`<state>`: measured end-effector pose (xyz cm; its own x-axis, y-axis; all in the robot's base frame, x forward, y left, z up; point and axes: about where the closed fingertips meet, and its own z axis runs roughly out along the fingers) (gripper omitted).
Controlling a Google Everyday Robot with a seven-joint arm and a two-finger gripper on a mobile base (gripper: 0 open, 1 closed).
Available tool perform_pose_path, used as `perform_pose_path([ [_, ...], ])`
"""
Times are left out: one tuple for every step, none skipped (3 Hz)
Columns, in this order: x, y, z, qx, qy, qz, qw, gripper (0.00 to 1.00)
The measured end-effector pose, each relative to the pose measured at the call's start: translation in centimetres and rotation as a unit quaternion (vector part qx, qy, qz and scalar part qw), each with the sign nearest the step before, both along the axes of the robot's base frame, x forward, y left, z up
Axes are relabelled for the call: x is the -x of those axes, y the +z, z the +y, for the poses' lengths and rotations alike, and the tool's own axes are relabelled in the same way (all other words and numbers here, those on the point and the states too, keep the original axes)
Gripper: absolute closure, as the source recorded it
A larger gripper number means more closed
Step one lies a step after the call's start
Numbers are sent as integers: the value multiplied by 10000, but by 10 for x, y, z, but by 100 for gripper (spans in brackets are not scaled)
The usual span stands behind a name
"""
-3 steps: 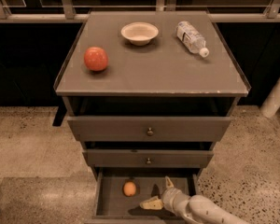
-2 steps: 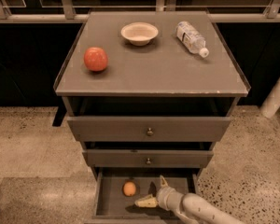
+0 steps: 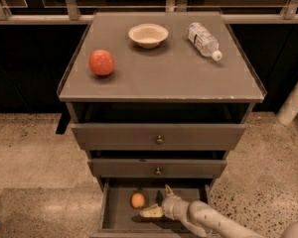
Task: Pick orange from bottom drawer and place on counter
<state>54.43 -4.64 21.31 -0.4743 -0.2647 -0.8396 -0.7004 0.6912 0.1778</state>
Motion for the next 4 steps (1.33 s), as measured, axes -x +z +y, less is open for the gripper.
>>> perform_pose_path([
  [2,-12,1,22,-269,-6,9996,0],
  [-3,-35,12,12,-481,-12,9988,0],
  [-9,-53,20,13,-681,-36,9977,0],
  [-17,-65,34,-27,-761,-90,9971,0],
])
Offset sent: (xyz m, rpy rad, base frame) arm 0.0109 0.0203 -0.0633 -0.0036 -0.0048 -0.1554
